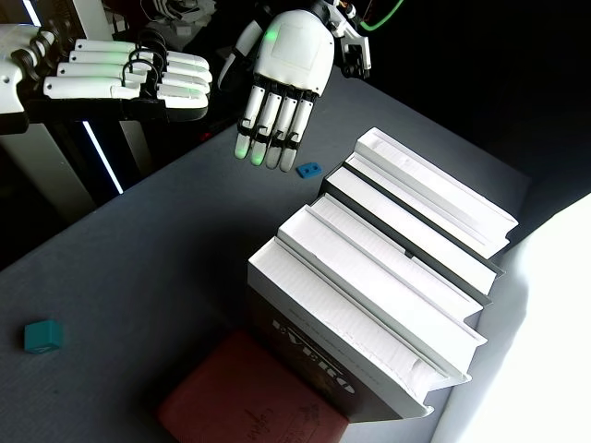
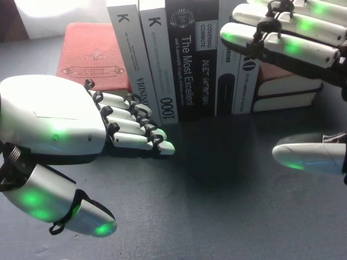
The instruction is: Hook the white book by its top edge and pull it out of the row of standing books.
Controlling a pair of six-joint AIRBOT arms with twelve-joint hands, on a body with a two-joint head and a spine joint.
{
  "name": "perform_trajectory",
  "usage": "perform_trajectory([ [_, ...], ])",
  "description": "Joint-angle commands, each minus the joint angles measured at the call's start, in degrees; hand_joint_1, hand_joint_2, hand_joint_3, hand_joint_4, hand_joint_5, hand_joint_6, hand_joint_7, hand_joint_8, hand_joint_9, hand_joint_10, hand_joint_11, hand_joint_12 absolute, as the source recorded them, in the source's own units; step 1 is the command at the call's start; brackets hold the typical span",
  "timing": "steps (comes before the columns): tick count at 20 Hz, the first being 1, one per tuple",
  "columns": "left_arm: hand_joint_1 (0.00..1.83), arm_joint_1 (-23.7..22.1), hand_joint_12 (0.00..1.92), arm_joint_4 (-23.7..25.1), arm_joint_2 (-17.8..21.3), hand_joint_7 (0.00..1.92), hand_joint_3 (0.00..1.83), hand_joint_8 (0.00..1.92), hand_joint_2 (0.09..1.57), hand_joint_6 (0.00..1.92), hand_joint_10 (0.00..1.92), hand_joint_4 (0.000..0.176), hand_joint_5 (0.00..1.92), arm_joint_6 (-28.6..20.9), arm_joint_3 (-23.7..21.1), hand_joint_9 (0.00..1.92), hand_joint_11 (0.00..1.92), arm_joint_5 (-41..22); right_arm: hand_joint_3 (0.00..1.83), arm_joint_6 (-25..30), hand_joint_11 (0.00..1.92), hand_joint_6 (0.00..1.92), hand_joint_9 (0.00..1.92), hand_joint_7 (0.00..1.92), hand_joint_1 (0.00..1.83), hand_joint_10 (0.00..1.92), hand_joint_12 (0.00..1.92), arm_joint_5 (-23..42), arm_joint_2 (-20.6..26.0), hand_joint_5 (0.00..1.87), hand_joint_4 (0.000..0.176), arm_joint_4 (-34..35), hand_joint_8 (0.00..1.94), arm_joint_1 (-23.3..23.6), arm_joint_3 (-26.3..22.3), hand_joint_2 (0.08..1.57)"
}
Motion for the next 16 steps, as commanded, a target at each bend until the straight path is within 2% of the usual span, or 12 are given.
perform_trajectory([
  [1,0.0,-0.86,0.0,-2.37,-0.16,0.0,0.1,0.0,1.02,0.0,0.0,0.0,0.0,-0.12,0.29,0.0,0.0,1.73,0.04,0.02,0.0,0.0,0.0,0.0,0.0,0.0,0.0,7.15,0.05,0.0,0.0,0.99,0.0,0.39,-0.28,1.11],
  [6,0.0,-0.89,0.0,-2.38,-0.24,0.0,0.02,0.0,1.05,0.0,0.0,0.0,0.0,-0.12,0.43,0.0,0.0,1.9,0.02,-0.37,0.0,0.0,0.0,0.0,0.0,0.0,0.0,6.71,-0.23,0.0,0.0,1.77,0.0,0.39,-0.27,1.13],
  [9,0.0,-1.37,0.0,-2.39,-0.44,0.0,0.02,0.0,1.05,0.0,0.0,0.0,0.0,-0.12,0.43,0.0,0.0,2.21,0.01,-6.82,0.0,0.0,0.0,0.0,0.0,0.0,0.0,5.9,-1.56,0.0,0.0,8.72,0.0,0.48,-0.17,1.12],
  [12,0.0,-1.46,0.0,-2.38,-0.5,0.0,0.02,0.0,1.07,0.0,0.0,0.0,0.0,-0.12,0.64,0.0,0.0,2.24,0.01,-9.09,0.0,0.0,0.0,0.0,0.0,0.0,0.0,5.9,-3.25,0.0,0.0,10.1,0.0,1.11,0.79,1.12],
  [16,0.0,-1.48,0.0,-2.39,-0.5,0.0,0.02,0.0,1.06,0.0,0.0,0.0,0.0,-0.19,1.23,0.0,0.0,2.27,0.01,-13.44,0.0,0.0,0.0,0.0,0.0,0.0,0.0,4.14,-6.75,0.0,0.0,16.51,0.0,3.8,3.49,1.13],
])
